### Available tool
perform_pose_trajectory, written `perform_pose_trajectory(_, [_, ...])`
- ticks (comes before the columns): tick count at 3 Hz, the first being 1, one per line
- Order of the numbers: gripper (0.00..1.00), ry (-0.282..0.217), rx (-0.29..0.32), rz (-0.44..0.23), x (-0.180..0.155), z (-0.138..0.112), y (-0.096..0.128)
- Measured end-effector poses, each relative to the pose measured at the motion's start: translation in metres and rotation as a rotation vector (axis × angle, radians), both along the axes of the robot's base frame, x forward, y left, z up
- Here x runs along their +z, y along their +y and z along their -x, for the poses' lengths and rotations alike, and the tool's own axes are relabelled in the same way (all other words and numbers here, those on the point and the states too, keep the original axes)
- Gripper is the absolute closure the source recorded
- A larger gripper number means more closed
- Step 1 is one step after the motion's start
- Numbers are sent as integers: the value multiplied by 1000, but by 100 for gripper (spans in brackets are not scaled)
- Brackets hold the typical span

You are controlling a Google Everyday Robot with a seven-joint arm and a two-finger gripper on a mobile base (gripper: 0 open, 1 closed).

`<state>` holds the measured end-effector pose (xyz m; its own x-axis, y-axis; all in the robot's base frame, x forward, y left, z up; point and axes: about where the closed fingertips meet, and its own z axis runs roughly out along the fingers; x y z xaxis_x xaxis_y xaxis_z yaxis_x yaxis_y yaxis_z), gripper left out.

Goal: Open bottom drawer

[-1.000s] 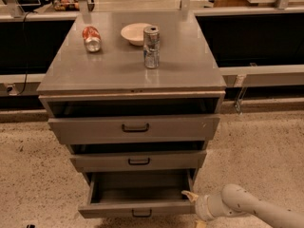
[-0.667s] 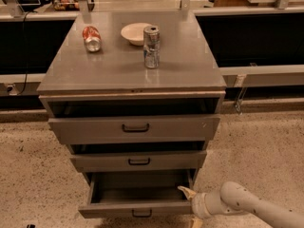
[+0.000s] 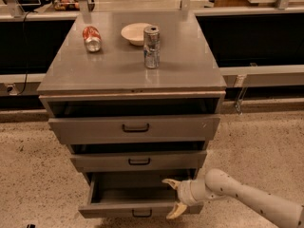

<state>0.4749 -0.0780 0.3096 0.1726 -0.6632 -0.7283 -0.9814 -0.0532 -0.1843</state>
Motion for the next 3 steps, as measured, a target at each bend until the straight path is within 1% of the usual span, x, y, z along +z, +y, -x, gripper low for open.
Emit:
perform_pose_trajectory(1, [42, -1, -34, 14, -13, -29, 18])
perform_pose_trajectory(2, [65, 12, -94, 67, -38, -41, 16])
perform_pose_trajectory(3, [89, 9, -159, 120, -66, -53, 5])
